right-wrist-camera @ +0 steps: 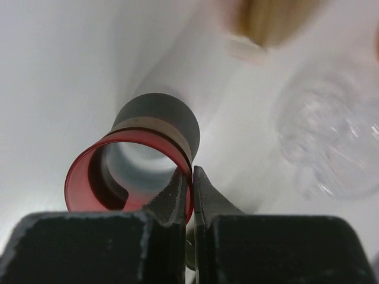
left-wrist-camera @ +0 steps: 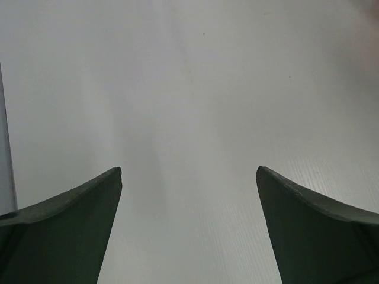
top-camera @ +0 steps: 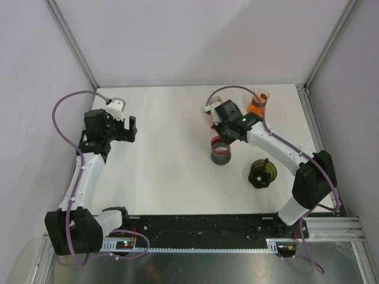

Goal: Place the coffee filter in the dripper

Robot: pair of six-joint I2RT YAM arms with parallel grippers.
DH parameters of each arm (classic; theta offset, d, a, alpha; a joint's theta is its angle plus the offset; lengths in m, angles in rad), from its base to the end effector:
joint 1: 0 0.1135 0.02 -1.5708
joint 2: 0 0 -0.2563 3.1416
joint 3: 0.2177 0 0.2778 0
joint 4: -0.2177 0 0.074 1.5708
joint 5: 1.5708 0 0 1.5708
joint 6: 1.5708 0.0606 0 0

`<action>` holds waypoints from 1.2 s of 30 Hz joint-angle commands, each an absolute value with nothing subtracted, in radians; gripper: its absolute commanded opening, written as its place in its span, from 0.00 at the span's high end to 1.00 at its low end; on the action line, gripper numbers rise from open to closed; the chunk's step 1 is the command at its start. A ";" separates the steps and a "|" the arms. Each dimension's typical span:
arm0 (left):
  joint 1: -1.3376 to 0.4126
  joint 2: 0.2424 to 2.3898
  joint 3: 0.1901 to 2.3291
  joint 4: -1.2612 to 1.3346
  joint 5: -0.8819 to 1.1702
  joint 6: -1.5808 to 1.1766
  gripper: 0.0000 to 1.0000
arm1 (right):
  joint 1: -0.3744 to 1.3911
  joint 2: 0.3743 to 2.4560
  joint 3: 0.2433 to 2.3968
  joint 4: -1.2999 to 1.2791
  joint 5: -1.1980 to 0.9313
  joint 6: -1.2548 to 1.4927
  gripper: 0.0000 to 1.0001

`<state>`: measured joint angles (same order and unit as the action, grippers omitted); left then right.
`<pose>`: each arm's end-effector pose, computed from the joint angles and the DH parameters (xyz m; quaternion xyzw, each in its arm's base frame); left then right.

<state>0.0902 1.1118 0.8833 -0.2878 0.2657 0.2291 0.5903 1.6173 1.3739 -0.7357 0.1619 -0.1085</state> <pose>0.2997 0.0111 0.2749 0.1259 0.8499 -0.0337 0.5106 0.3247 0.2058 0.2513 -0.3042 0.9039 -0.0058 0.3007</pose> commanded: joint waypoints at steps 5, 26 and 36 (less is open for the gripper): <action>0.096 1.088 0.938 -0.313 0.264 0.248 0.00 | 0.858 1.749 1.620 -0.728 -0.082 -0.290 1.00; 0.096 1.095 0.933 -0.347 0.223 0.273 0.00 | 0.964 2.118 2.005 -0.803 -0.157 -0.382 0.92; 0.097 1.109 0.943 -0.351 0.224 0.276 0.00 | 0.960 2.028 2.035 -0.811 -0.113 -0.324 0.48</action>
<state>0.0902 1.1118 0.8928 -0.3550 0.2279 0.2543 0.9592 2.1166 1.9785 -0.8108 -0.1390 -0.3584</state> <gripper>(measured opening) 0.996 0.477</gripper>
